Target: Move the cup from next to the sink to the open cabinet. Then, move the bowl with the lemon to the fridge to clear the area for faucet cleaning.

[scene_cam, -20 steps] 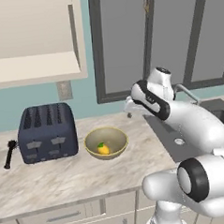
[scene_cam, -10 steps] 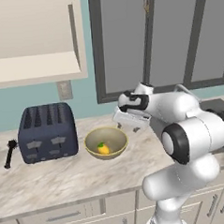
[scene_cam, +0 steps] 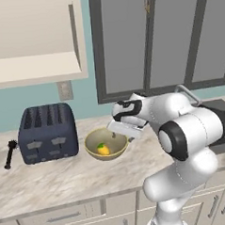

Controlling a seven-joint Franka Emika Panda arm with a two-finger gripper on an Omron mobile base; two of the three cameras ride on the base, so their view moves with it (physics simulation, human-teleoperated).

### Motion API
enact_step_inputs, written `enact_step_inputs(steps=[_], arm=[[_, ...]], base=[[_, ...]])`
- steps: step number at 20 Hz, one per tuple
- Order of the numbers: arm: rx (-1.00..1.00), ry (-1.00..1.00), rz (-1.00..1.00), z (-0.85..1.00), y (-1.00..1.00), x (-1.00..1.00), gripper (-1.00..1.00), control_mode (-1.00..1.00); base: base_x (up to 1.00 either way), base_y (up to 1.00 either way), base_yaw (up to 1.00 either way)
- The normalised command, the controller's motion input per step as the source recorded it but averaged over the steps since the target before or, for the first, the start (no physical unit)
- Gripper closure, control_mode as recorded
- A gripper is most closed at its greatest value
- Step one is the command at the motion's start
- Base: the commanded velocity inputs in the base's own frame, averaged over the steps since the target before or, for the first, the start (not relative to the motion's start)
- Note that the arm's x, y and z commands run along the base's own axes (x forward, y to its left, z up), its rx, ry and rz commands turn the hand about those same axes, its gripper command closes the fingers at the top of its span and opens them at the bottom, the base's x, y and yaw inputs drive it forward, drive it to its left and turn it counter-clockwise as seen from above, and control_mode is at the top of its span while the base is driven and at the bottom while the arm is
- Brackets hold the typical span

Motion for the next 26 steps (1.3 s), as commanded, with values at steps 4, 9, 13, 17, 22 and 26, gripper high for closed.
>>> enact_step_inputs(steps=[4,9,13,17,22,26], arm=[[0.0,0.0,0.0,-0.27,0.06,-0.03,1.0,-1.0],[0.0,0.0,0.0,-0.04,0.0,0.0,1.0,-1.0],[0.0,-0.02,0.0,0.13,0.0,-0.18,1.0,-1.0],[0.01,-0.05,0.0,0.84,-0.03,-0.43,1.0,-1.0],[0.01,-0.05,0.0,1.0,-0.15,-0.54,1.0,-1.0],[0.0,-0.14,0.0,1.0,-0.47,-0.94,1.0,-1.0]], base=[[0.0,0.0,0.0],[0.0,0.0,0.0],[0.0,0.0,0.0],[0.0,0.0,0.0],[0.0,0.0,0.0],[0.0,0.0,0.0]])
